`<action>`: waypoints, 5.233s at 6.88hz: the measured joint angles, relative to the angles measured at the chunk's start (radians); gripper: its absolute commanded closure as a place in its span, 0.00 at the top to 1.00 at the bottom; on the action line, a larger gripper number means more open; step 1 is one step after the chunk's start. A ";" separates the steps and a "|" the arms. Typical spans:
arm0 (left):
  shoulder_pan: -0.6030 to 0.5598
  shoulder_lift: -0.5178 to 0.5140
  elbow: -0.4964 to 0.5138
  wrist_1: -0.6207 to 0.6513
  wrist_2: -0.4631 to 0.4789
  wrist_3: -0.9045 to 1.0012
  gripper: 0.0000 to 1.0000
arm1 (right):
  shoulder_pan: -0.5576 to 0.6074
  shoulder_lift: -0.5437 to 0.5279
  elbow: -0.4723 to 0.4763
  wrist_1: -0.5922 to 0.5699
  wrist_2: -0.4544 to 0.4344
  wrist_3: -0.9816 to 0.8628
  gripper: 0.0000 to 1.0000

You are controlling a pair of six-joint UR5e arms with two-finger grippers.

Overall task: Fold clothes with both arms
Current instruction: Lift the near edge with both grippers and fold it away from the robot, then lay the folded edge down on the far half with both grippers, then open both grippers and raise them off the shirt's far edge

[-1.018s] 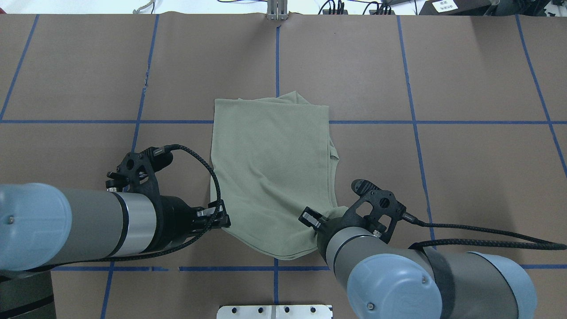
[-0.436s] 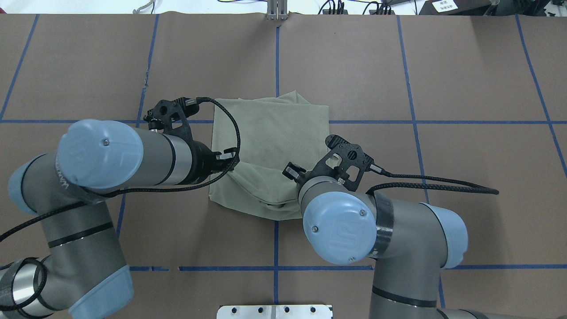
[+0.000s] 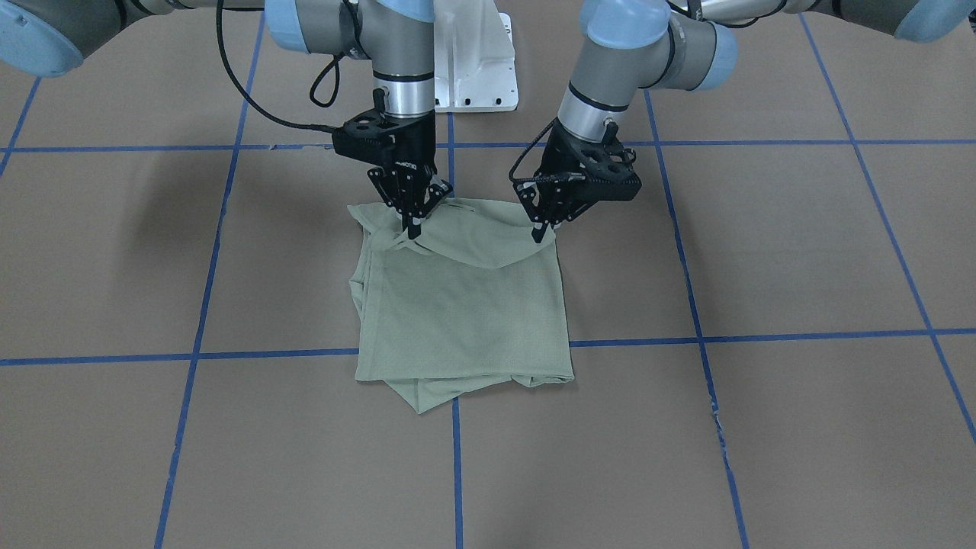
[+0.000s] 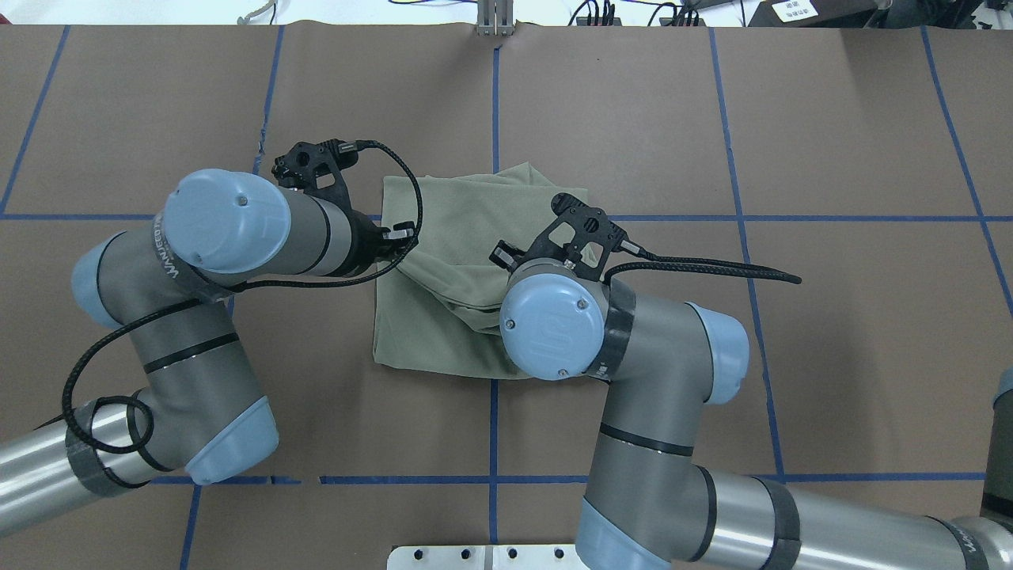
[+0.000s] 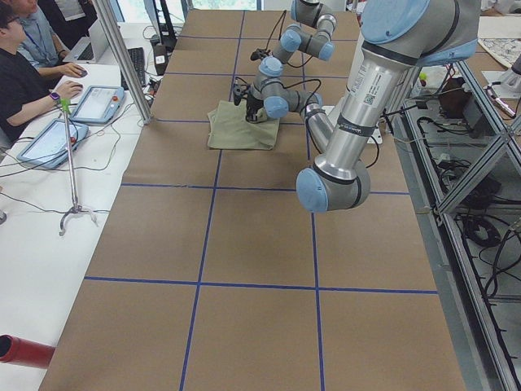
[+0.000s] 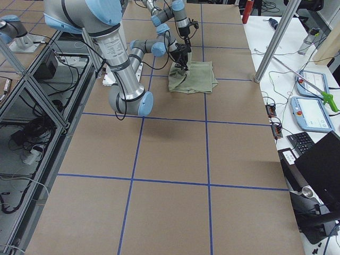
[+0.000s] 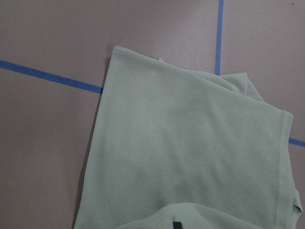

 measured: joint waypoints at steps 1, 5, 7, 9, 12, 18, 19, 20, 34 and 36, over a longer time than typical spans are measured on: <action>-0.017 -0.016 0.071 -0.048 0.001 0.019 0.00 | 0.026 0.025 -0.088 0.057 0.015 -0.009 0.00; -0.055 -0.076 0.221 -0.127 0.002 0.070 0.00 | 0.104 0.044 -0.209 0.148 0.076 -0.057 0.00; -0.061 -0.088 0.249 -0.129 0.002 0.076 0.99 | 0.110 0.059 -0.237 0.150 0.081 -0.062 0.99; -0.061 -0.091 0.263 -0.129 0.001 0.109 1.00 | 0.113 0.085 -0.276 0.152 0.081 -0.135 1.00; -0.093 -0.070 0.211 -0.127 -0.019 0.282 1.00 | 0.157 0.125 -0.276 0.145 0.213 -0.334 1.00; -0.116 -0.044 0.197 -0.131 -0.048 0.332 1.00 | 0.114 0.133 -0.372 0.150 0.179 -0.471 0.01; -0.115 -0.043 0.197 -0.131 -0.048 0.332 1.00 | 0.112 0.134 -0.375 0.151 0.177 -0.460 0.00; -0.115 -0.043 0.197 -0.131 -0.047 0.331 1.00 | 0.112 0.136 -0.376 0.152 0.177 -0.443 0.00; -0.090 -0.067 0.360 -0.316 -0.037 0.182 0.71 | 0.291 0.213 -0.435 0.102 0.314 -0.648 1.00; -0.088 -0.088 0.429 -0.403 -0.030 0.146 0.52 | 0.293 0.182 -0.395 0.101 0.324 -0.653 1.00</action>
